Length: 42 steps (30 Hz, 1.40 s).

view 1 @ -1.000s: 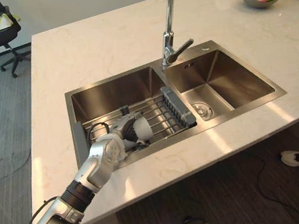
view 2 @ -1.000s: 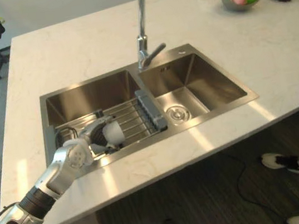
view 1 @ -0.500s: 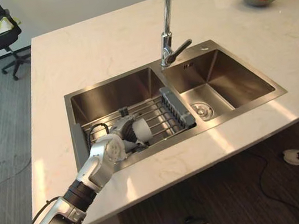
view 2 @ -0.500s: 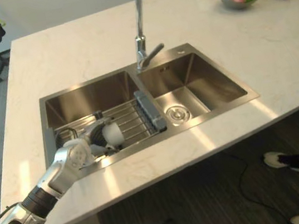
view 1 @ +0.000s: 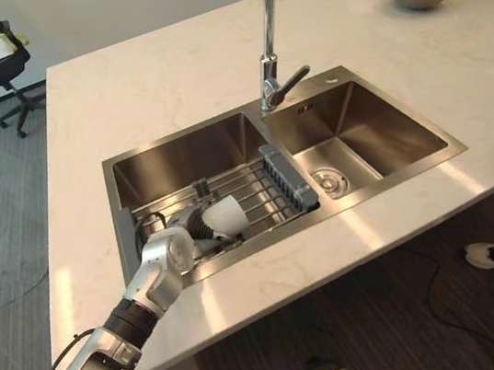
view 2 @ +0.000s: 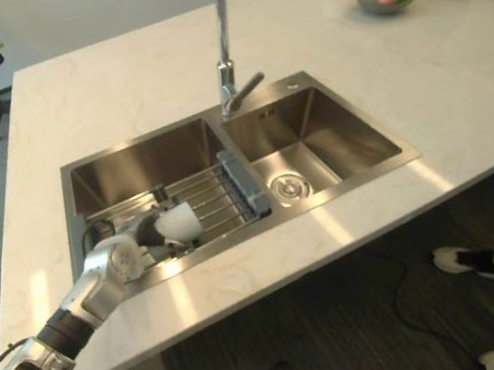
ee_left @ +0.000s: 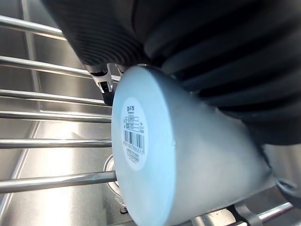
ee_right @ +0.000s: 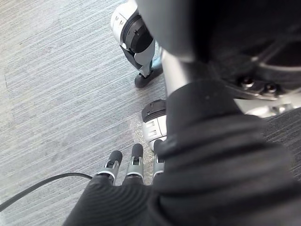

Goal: Walk over to the sink, pick up the cup, carry it to the dishwasher, place the cup inside the dishwasher, then close the dishwasher door

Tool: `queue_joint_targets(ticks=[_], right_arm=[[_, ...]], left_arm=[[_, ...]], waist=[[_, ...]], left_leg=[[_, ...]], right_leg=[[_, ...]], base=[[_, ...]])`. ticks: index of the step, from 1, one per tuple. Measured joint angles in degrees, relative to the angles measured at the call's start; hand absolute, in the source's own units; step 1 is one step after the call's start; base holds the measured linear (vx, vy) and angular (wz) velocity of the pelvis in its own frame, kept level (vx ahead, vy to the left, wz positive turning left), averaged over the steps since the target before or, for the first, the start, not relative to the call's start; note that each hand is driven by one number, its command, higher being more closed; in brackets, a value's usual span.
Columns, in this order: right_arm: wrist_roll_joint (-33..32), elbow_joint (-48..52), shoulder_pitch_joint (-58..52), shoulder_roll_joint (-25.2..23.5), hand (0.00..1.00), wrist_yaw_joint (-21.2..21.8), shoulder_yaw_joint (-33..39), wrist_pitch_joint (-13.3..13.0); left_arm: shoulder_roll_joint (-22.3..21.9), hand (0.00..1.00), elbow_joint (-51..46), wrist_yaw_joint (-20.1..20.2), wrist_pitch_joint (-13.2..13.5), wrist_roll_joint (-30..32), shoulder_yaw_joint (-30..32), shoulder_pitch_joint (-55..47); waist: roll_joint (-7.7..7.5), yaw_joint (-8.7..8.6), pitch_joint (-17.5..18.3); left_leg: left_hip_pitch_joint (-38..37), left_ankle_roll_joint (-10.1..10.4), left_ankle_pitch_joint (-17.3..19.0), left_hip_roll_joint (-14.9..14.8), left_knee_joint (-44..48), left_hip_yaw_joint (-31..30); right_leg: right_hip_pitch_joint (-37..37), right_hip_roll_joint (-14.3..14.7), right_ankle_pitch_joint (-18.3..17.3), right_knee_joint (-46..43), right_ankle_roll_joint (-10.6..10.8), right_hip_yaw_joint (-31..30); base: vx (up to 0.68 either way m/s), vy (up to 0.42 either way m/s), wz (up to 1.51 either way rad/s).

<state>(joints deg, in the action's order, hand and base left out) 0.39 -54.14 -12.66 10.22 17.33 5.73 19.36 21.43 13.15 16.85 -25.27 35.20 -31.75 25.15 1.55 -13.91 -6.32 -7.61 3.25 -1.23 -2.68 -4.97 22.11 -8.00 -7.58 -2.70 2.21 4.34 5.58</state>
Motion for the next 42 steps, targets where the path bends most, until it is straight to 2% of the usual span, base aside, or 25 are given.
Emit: queue_joint_targets(ticks=[2, 8, 9, 18, 27, 29, 30, 31, 33, 34, 37, 39, 40, 41, 42], right_arm=[[0.1, 0.5, 0.0, 0.0, 0.0, 0.0, 0.0, 0.8], [0.7, 1.2, 0.0, 0.0, 0.0, 0.0, -0.1, 0.8], [0.8, 1.3, 0.0, 0.0, 0.0, 0.0, -0.1, 0.8], [1.3, 1.4, 0.1, 0.5, 0.0, 0.1, -1.0, 0.9], [1.8, 1.4, 0.7, 1.5, 0.0, 1.0, -1.2, 1.1], [1.8, 1.3, 0.7, 1.5, 0.0, 1.0, -1.2, 1.1], [1.8, 1.3, 0.7, 1.5, 0.0, 1.0, -1.2, 1.1], [1.8, 1.3, 0.7, 1.6, 0.0, 1.0, -1.2, 1.1], [1.8, 1.2, 0.7, 1.5, 0.0, 0.9, -1.2, 1.1], [1.7, 1.2, 0.6, 1.5, 0.0, 0.9, -1.2, 1.1], [1.6, 1.1, 0.6, 1.5, 0.0, 0.8, -1.2, 1.0], [1.4, 0.7, 0.6, 1.4, 0.0, 0.8, -1.2, 0.6], [1.2, 0.6, 0.7, 1.4, 0.0, 0.7, -1.2, 0.5], [1.0, -0.2, 0.9, 1.2, 0.0, 0.6, -1.2, 0.3], [1.0, -0.8, 1.2, 1.1, 0.0, 0.6, -1.2, 0.2]], left_arm=[[-0.1, 0.0, 0.4, 0.1, 0.2, 1.0, 0.0, 0.0], [-0.3, 0.0, 1.1, 2.4, 1.4, 7.0, 0.0, 0.1], [-0.3, 1.0, 1.0, 3.2, 1.5, 8.1, -0.1, 0.2], [-0.2, 1.0, -0.3, 10.7, 1.2, 14.5, -1.1, 1.1], [0.0, 1.0, -0.2, 10.7, 0.3, 13.7, -2.3, 1.0], [0.2, 1.0, -0.2, 9.8, 0.2, 10.9, -2.3, 1.0], [0.3, 1.0, -0.2, 8.5, 0.3, 7.4, -2.3, 1.0], [0.5, 1.0, -0.1, 6.9, 0.5, 4.9, -2.3, 0.9], [1.6, 1.0, -0.1, 1.1, 1.1, -4.2, -2.1, -0.4], [1.7, 1.0, -0.2, -0.1, 1.2, -5.7, -2.1, -0.7], [2.5, 1.0, -0.8, -5.0, 3.4, -13.7, -1.2, -2.6], [2.5, 1.0, -2.5, -7.8, 6.9, -20.7, 0.3, -5.0], [2.5, 1.0, -2.9, -8.6, 7.5, -22.0, 0.6, -5.4], [2.6, 1.0, -3.8, -10.1, 8.4, -26.7, 1.6, -6.5], [2.5, 1.0, -4.2, -10.8, 8.8, -28.8, 2.3, -7.2]], waist=[[0.04, -0.13, 0.0], [0.13, -0.61, 0.0], [0.17, -0.64, 0.0], [0.39, -0.68, -0.1], [1.28, -0.72, -0.1], [1.3, -0.71, -0.1], [1.3, -0.68, -0.1], [1.3, -0.65, -0.1], [1.25, -0.58, -0.1], [1.24, -0.52, -0.1], [1.23, -0.22, -0.1], [1.24, -0.18, -0.1], [1.24, 0.04, -0.1], [0.99, 0.54, -0.2], [0.78, 0.78, -0.4]], left_leg=[[-0.1, 0.0, 0.0, 0.0, 0.0, 0.0], [-0.3, -0.1, -0.1, 0.0, 0.0, 0.0], [-0.3, -0.1, -0.1, 0.0, 0.0, 0.0], [-0.2, -0.1, -0.1, 0.0, 0.0, -0.1], [-0.2, -0.1, -0.2, 0.0, 0.0, -0.2], [-0.2, -0.1, -0.2, 0.0, 0.0, -0.2], [-0.2, -0.2, -0.3, 0.0, 0.0, -0.2], [-0.2, -0.2, -0.3, 0.0, 0.0, -0.3], [-0.2, -0.3, -0.4, 0.1, 0.0, -0.4], [-0.2, -0.3, -0.4, 0.1, 0.0, -0.4], [-0.1, -0.3, -0.4, 0.1, 0.0, -0.7], [0.6, -0.4, -0.6, 0.1, 0.0, -1.7], [0.6, -0.3, -0.7, 0.1, 0.0, -1.8], [0.6, -0.3, -0.7, 0.0, 0.0, -1.8], [0.6, -0.3, -0.7, 0.0, 0.0, -1.8]], right_leg=[[-0.1, 0.0, 0.0, 0.0, 0.1, 0.0], [-0.1, 0.0, 0.1, -0.2, 0.2, -0.1], [-0.1, 0.0, 0.1, -0.3, 0.2, -0.1], [0.1, 0.0, 0.0, -0.4, 0.3, -0.2], [0.1, 0.0, -0.1, -0.6, 0.4, -0.1], [0.1, 0.0, -0.1, -0.7, 0.4, -0.1], [0.1, 0.0, -0.1, -0.8, 0.4, -0.1], [0.1, 0.0, -0.1, -0.8, 0.4, -0.1], [0.1, -0.1, -0.1, -0.9, 0.5, 0.0], [0.1, -0.1, -0.1, -0.9, 0.5, 0.0], [0.1, -0.1, -0.1, -0.9, 0.5, 0.3], [0.1, -0.1, -0.2, -0.9, 0.5, 1.4], [0.1, -0.1, -0.2, -0.9, 0.5, 1.5], [0.1, 0.0, -0.2, -0.9, 0.5, 1.6], [0.0, 0.0, -0.2, -0.9, 0.5, 1.6]], base=[[0.0, 0.0, 0.0], [0.0, 0.0, 0.0], [0.0, 0.0, 0.0], [0.0, 0.0, 0.0], [0.0, 0.0, 0.0], [0.0, 0.0, 0.0], [0.0, 0.0, 0.0], [0.0, 0.0, 0.0], [0.0, 0.0, 0.0], [0.0, 0.0, 0.0], [0.0, 0.0, 0.07], [0.0, -0.014, 0.2], [0.0, -0.026, 0.13], [0.0, 0.0, 0.0], [0.0, 0.0, 0.0]])
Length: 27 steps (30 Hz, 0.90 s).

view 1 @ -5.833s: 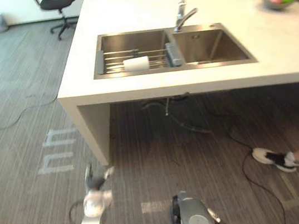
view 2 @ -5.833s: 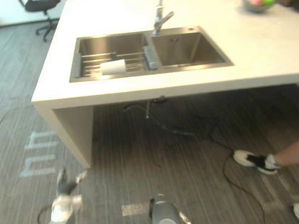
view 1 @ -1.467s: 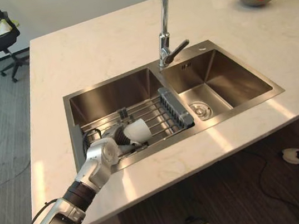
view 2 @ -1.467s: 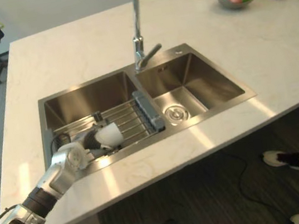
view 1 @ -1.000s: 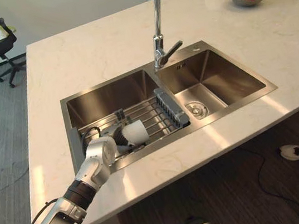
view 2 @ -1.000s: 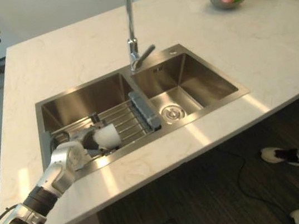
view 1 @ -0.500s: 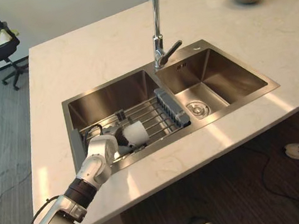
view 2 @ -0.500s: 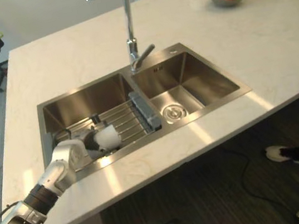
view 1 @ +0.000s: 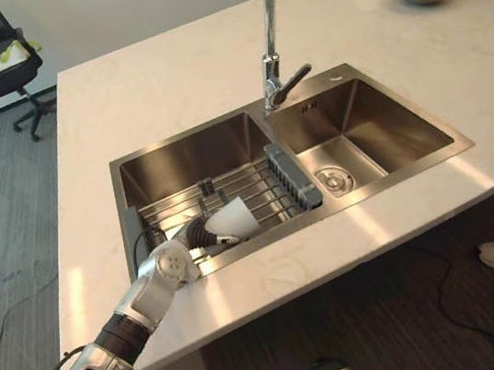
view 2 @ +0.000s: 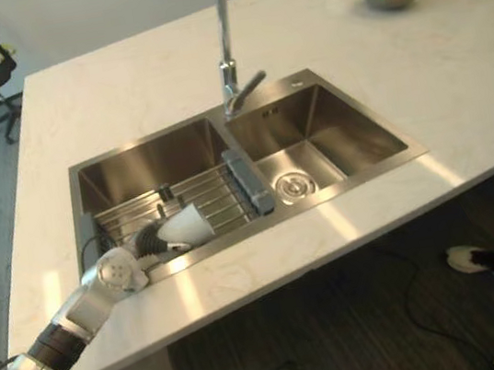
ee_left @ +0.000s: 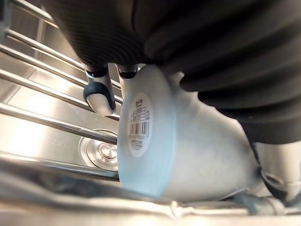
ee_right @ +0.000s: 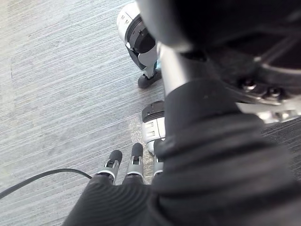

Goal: Walk over to the sink, pick up the cup, carry it to the dishwasher, place the cup inside the dishwasher, then close the dishwasher door

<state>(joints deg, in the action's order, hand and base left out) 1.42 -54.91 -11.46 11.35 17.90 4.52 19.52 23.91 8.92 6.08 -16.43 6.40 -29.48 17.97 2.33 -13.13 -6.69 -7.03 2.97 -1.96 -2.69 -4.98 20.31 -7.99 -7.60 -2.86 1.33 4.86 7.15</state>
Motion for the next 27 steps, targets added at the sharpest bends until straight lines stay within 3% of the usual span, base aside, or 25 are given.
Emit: queue_joint_targets(ticks=[6, 12, 24, 27], right_arm=[[-0.4, -0.2, -0.1, -0.7, 0.0, -2.0, 0.0, -0.8], [-1.5, -0.2, -0.8, -1.1, 0.0, -2.3, 0.0, -1.0], [-1.8, -0.1, -2.5, -2.3, 0.0, -4.5, 0.0, -2.4], [-2.1, -0.1, -2.9, -2.4, 0.0, -4.8, 0.0, -2.4]], left_arm=[[-1.6, 1.0, -3.1, -6.7, 2.0, -15.9, 3.7, -4.2], [-5.4, 1.0, -9.6, -8.1, 7.0, -27.8, 4.1, -7.1], [-9.5, 1.0, -16.0, -13.3, 13.1, -44.7, 10.5, -9.5], [-10.5, 1.0, -17.8, -14.6, 15.7, -46.9, 13.1, -11.0]], waist=[[-0.81, 1.22, -0.4], [-0.97, 2.69, -0.5], [-2.73, 4.38, 0.1], [-3.1, 4.7, 0.3]], left_leg=[[0.0, -0.1, -0.1, 0.1, 0.0, -0.5], [0.0, -0.3, -0.6, 0.1, 0.0, -1.5], [0.0, -0.8, -1.2, 0.3, 0.0, -2.6], [0.0, -0.7, -1.2, 0.3, 0.0, -2.8]], right_leg=[[-0.1, -0.2, -0.1, -0.3, 0.1, 0.8], [-0.5, -0.2, -0.3, -0.9, 0.1, 1.9], [-1.0, -0.7, -0.4, -0.9, 0.2, 3.0], [-1.2, -0.6, -0.4, -0.8, 0.2, 3.3]], base=[[0.0, -0.006, 0.03], [-0.03, -0.014, 0.09], [-0.03, 0.007, 0.04], [0.01, 0.001, 0.02]])
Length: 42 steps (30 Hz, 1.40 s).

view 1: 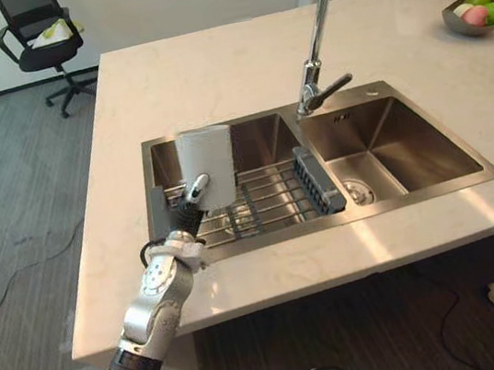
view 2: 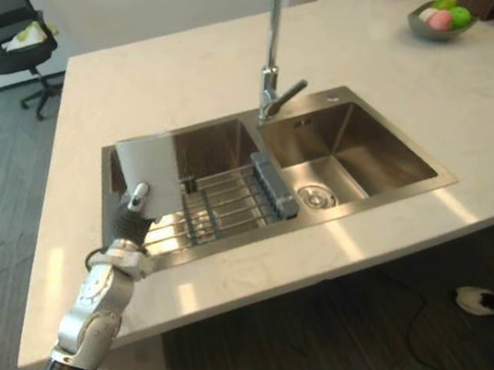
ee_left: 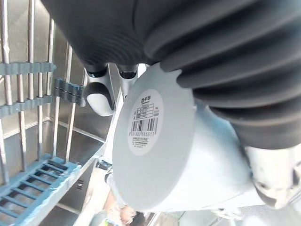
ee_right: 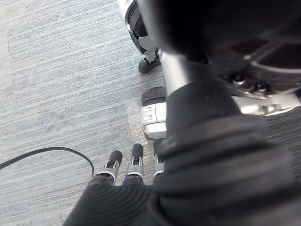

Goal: Walk over to the sink, pick up the cup, carry it to the dishwasher, place the cup inside the dishwasher, then close the dishwasher door

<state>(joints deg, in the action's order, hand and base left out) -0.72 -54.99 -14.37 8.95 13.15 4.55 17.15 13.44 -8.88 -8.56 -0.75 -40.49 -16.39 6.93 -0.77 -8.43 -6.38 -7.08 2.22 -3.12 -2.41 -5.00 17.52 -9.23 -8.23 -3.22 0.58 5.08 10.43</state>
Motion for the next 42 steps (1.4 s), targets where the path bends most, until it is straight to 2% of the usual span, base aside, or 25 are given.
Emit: queue_joint_targets(ticks=[6, 8, 10, 15, 20, 27, 28, 34, 35, 36, 38, 40, 42], right_arm=[[-1.3, 0.0, -0.8, 0.0, 0.0, -1.1, -0.1, 0.0], [-1.9, 0.0, -1.0, 0.0, 0.0, -1.2, 0.0, 0.0], [-2.1, 0.0, -1.1, 0.0, 0.0, -1.2, 0.1, -0.1], [-2.3, 0.0, -2.0, 0.0, 0.0, -1.2, 0.1, -1.1], [-2.3, -0.1, -2.5, -0.1, 0.0, -1.2, 0.0, -1.9], [-2.3, -0.1, -3.1, -0.4, 0.0, -1.2, -0.1, -2.0], [-2.3, -2.2, -3.1, -1.1, 0.0, -1.1, 0.1, -3.5], [-2.3, -2.2, -3.1, -1.1, 0.0, -1.1, 0.5, -3.6], [-2.4, -2.2, -3.2, -1.2, 0.0, -1.2, 0.9, -4.3], [-3.4, -2.3, -3.4, -1.3, 0.0, -1.2, 1.7, -5.0], [-4.4, -2.8, -4.1, -1.5, 0.0, -1.2, 3.0, -5.9], [-4.8, -4.3, -4.9, -1.9, 0.0, -1.3, 4.1, -7.3], [-5.7, -6.5, -5.2, -2.0, 0.0, -1.4, 6.6, -8.7]], left_arm=[[-1.5, 1.0, -6.8, -2.0, 6.9, 0.3, 4.8, -1.7], [-2.9, 1.0, -9.8, -3.1, 10.6, 1.4, 7.1, -2.3], [-3.2, 1.0, -11.3, -3.8, 12.7, 1.5, 8.1, -2.3], [-5.4, 1.0, -15.7, -5.6, 18.3, 7.5, 11.4, -4.3], [-5.7, 1.0, -17.8, -8.2, 22.1, 14.5, 12.9, -4.6], [-5.7, 1.0, -19.9, -10.5, 24.6, 20.8, 14.2, -6.0], [-5.7, 1.0, -19.8, -11.3, 24.6, 26.1, 14.2, -6.1], [-5.8, 1.0, -19.8, -11.3, 24.7, 26.1, 14.1, -6.1], [-5.8, 1.0, -19.8, -11.2, 24.7, 26.1, 14.0, -6.0], [-6.3, 1.0, -19.7, -11.1, 24.7, 26.1, 13.9, -5.8], [-7.1, 1.0, -19.7, -11.1, 24.7, 26.1, 14.0, -5.8], [-7.4, 1.0, -19.7, -11.2, 24.7, 26.1, 14.1, -5.7], [-7.6, 1.0, -19.6, -11.3, 24.4, 26.1, 14.3, -5.9]], waist=[[-0.12, 0.7, 0.3], [-0.05, 0.87, 0.4], [-0.01, 0.89, 0.6], [0.07, 0.88, 1.5], [0.0, 1.61, 1.9], [-0.39, 1.99, 2.2], [-1.13, 2.1, 3.2], [-1.11, 2.07, 3.3], [-1.06, 1.9, 3.3], [-0.91, 0.97, 3.4], [-0.83, 0.59, 3.3], [-0.74, 0.63, 3.4], [-0.61, 1.75, 3.3]], left_leg=[[0.2, 0.1, 0.0, -0.1, 0.0, -0.5], [0.5, 0.1, 0.0, -0.1, 0.0, -0.5], [0.9, 0.1, -0.2, -0.1, 0.0, -0.6], [1.4, -0.1, -0.7, -0.2, 0.0, -1.2], [2.0, -0.3, -1.4, -0.2, 0.0, -2.0], [2.2, -0.2, -1.7, -0.1, 0.0, -2.1], [3.0, -0.1, -2.1, -0.1, 0.0, -2.1], [3.0, 0.0, -2.0, -0.4, 0.0, -0.9], [3.3, 0.1, -1.9, -0.5, 0.0, -0.4], [4.1, 0.1, -1.9, -0.4, 0.0, -1.3], [4.2, 0.1, -1.9, -0.2, 0.0, -2.2], [4.1, 0.1, -1.9, -0.2, 0.0, -2.9], [4.0, 0.2, -1.9, -0.1, 0.1, -4.2]], right_leg=[[-0.4, 0.0, 0.1, 0.3, 0.0, 0.7], [-0.1, 0.1, 0.1, 0.1, 0.0, 0.7], [0.3, 0.1, 0.1, -0.1, 0.0, 0.7], [1.1, 0.1, 0.2, -1.0, -0.1, 0.8], [1.5, 0.0, 0.2, -1.2, -0.2, 1.2], [1.5, -0.2, 0.2, -1.0, 0.0, 1.4], [1.7, -0.1, 1.8, 0.4, 0.1, 1.5], [2.5, 0.3, 2.3, 0.7, -0.2, -0.5], [3.0, 0.4, 2.3, 1.1, -0.3, -0.7], [3.4, 0.4, 2.4, 1.5, -0.1, -0.3], [3.3, 0.4, 2.4, 1.7, -0.1, 0.0], [2.7, 0.4, 2.3, 1.9, -0.2, 1.1], [1.3, 0.3, 2.2, 2.5, -0.4, 3.2]], base=[[0.02, -0.003, 0.06], [0.0, 0.0, 0.0], [0.0, 0.0, 0.0], [-0.01, 0.001, 0.02], [-0.07, 0.014, 0.09], [-0.04, 0.017, 0.01], [0.0, 0.0, 0.0], [0.0, 0.002, -0.11], [-0.02, 0.004, -0.24], [-0.01, 0.001, -0.09], [0.02, 0.001, 0.1], [0.04, -0.004, 0.19], [0.05, -0.018, 0.32]])
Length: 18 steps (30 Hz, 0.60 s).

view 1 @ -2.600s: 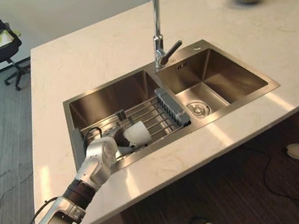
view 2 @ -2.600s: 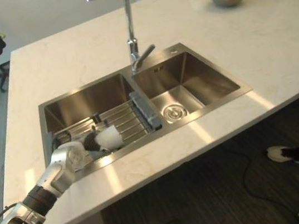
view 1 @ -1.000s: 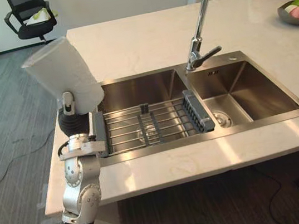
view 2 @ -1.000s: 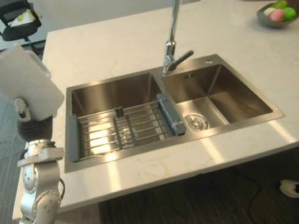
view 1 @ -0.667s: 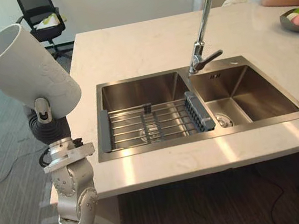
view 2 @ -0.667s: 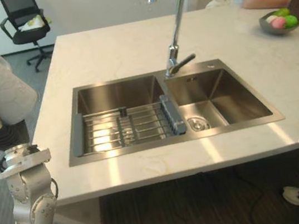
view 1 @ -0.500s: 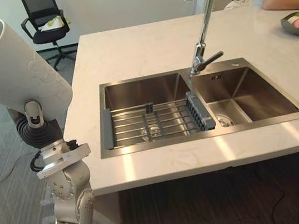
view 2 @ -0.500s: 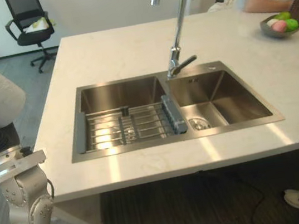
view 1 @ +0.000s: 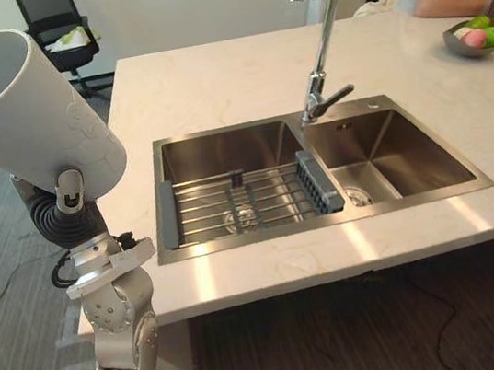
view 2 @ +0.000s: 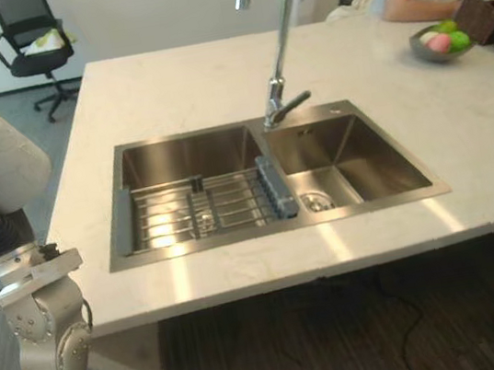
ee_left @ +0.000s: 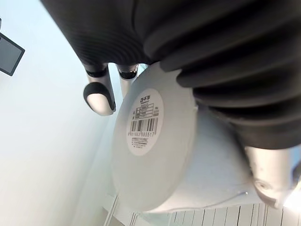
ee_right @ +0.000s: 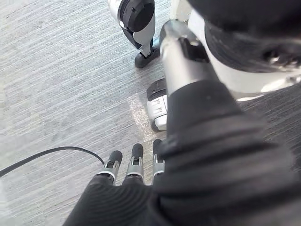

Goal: Walk over to the sink, pick up the cup, carry it to the dishwasher, place the cup inside the dishwasher, then close the dishwasher door

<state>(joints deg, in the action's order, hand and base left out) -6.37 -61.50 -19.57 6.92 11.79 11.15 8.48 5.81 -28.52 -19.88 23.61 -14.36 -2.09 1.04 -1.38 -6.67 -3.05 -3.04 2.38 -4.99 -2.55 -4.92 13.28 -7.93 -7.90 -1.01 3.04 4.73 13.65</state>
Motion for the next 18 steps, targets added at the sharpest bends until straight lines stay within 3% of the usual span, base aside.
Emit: queue_joint_targets(ticks=[3, 4, 6, 7, 8, 9, 10, 11, 12, 13, 14, 15, 16, 17, 18], right_arm=[[0.1, -3.3, 2.1, 0.0, 0.0, -0.3, 2.8, -1.6], [0.1, -3.8, 4.1, 0.2, 0.0, -0.5, 3.8, -1.9], [0.4, -4.9, 6.4, 1.3, 0.0, -0.5, 5.2, -2.6], [1.9, -6.1, 7.9, 2.7, 0.0, -0.7, 5.5, -3.3], [2.0, -7.1, 8.5, 2.9, 0.0, -0.8, 6.2, -3.7], [2.1, -8.4, 9.0, 2.9, 0.0, -1.5, 8.7, -3.5], [1.7, -9.2, 9.5, 3.1, 0.0, -2.1, 10.1, -3.6], [1.1, -8.5, 9.9, 3.7, 0.0, -2.4, 10.3, -3.5], [0.7, -6.7, 9.5, 4.3, 0.0, -2.4, 9.4, -2.9], [0.6, -6.5, 9.0, 4.5, 0.0, -2.3, 9.3, -2.7], [0.1, -6.0, 8.1, 5.1, 0.0, -2.0, 9.6, -2.1], [0.0, -4.4, 7.1, 6.3, 0.0, -1.7, 10.0, -1.8], [0.0, -3.1, 6.3, 6.6, 0.0, -0.9, 10.2, -1.8], [0.0, -1.8, 4.4, 6.9, 0.0, 0.2, 10.5, -1.7], [0.0, -2.5, 4.8, 5.9, 0.0, -0.1, 12.1, -1.3]], left_arm=[[-0.5, 1.0, 0.0, -0.2, -2.3, 0.3, 1.0, -1.7], [-1.0, 1.0, -0.2, -0.9, -3.9, 1.1, 3.5, -2.5], [-1.4, 1.0, -0.3, -2.1, -4.6, 1.2, 6.5, -4.7], [-1.9, 1.0, -0.3, -3.0, -4.8, 1.2, 8.4, -6.8], [-1.9, 1.0, -0.2, -3.4, -4.8, 1.2, 9.1, -7.4], [-1.9, 1.0, -0.3, -3.5, -4.9, 1.0, 10.5, -7.6], [-1.9, 1.0, -0.6, -3.5, -4.9, 0.9, 10.9, -7.7], [-1.6, 1.0, -1.0, -3.4, -4.6, 0.8, 11.9, -7.4], [-1.6, 1.0, -1.4, -2.3, -4.4, 0.5, 12.2, -7.4], [-1.7, 1.0, -1.6, -1.7, -4.4, 0.5, 12.2, -7.4], [-2.0, 1.0, -2.5, -0.5, -4.4, 0.5, 10.9, -7.6], [-3.3, 1.0, -3.2, 1.0, -4.4, 0.6, 9.9, -7.7], [-3.8, 1.0, -3.3, 1.7, -4.4, 0.7, 9.5, -7.7], [-4.2, 1.0, -3.3, 2.7, -4.4, 0.4, 8.2, -7.1], [-5.4, 1.0, -3.1, 3.9, -3.9, -0.5, 8.8, -7.2]], waist=[[0.29, 1.73, -0.8], [0.87, 3.44, -3.2], [1.77, 5.52, -5.4], [3.42, 7.54, -6.9], [3.61, 8.37, -7.3], [2.95, 9.79, -7.8], [2.62, 10.3, -8.0], [2.45, 10.58, -8.0], [2.04, 10.49, -8.2], [2.41, 10.37, -7.9], [3.56, 9.8, -7.0], [5.93, 9.26, -5.6], [6.86, 8.77, -5.6], [6.04, 7.97, -6.0], [6.78, 6.94, -5.6]], left_leg=[[4.5, 0.2, 0.1, 0.2, 5.2, -5.5], [8.2, 0.8, 0.2, 0.3, 10.6, -9.7], [10.4, 1.8, -0.4, 0.5, 12.8, -13.3], [12.4, 4.8, -2.5, 0.1, 13.1, -14.4], [13.6, 7.9, -5.2, 0.9, 11.6, -14.8], [14.3, 7.3, -7.6, 0.8, 10.1, -10.2], [16.1, -1.0, -2.0, 0.3, 17.5, -5.2], [16.5, -8.4, 6.9, -1.0, 30.9, 2.8], [13.3, -7.6, 12.1, -3.3, 38.8, 7.8], [11.5, -6.7, 13.8, -4.8, 41.1, 9.1], [8.0, -5.2, 14.9, -8.5, 44.2, 9.5], [5.7, -4.9, 10.7, -13.9, 45.0, 10.4], [5.6, -4.1, 10.7, -15.0, 44.6, 10.8], [6.6, -8.2, 9.9, -13.3, 44.2, 15.4], [5.3, -11.2, 11.2, -12.8, 36.9, 15.9]], right_leg=[[-0.4, 0.2, -1.4, -3.6, -0.1, 4.3], [-0.2, 0.1, -3.1, -6.9, -0.9, 7.8], [-0.5, 0.6, -4.9, -8.5, -1.1, 10.9], [0.0, 2.0, -6.0, -10.1, -2.3, 12.7], [0.7, 2.1, -6.6, -10.1, -2.9, 13.1], [1.4, 0.6, -6.3, -10.0, -3.8, 18.9], [1.7, 0.0, -6.4, -10.7, -4.1, 21.3], [1.6, -1.9, -6.5, -11.6, -4.3, 25.0], [1.0, -3.3, -6.1, -12.0, -4.2, 28.0], [0.6, -3.9, -6.0, -12.1, -4.1, 29.8], [0.5, -4.7, -5.9, -13.0, -4.0, 33.7], [1.0, -5.4, -6.5, -15.8, -4.5, 37.5], [1.4, -7.1, -7.3, -18.6, -4.8, 39.0], [2.4, -11.0, -8.3, -24.4, -5.9, 39.8], [3.4, -7.0, -10.4, -20.5, -4.2, 39.6]], base=[[0.04, -0.052, 0.99], [-0.03, -0.075, 1.7], [-0.13, -0.085, 1.43], [-0.22, -0.114, 1.44], [-0.29, -0.077, 1.83], [-0.24, -0.033, 1.58], [-0.24, -0.064, 1.86], [-0.2, -0.09, 1.66], [-0.19, -0.081, 1.62], [-0.18, -0.014, 1.63], [-0.14, 0.068, 1.8], [-0.1, 0.103, 1.93], [-0.07, 0.195, 2.14], [-0.07, 0.204, 2.22], [-0.21, 0.17, 2.1]])
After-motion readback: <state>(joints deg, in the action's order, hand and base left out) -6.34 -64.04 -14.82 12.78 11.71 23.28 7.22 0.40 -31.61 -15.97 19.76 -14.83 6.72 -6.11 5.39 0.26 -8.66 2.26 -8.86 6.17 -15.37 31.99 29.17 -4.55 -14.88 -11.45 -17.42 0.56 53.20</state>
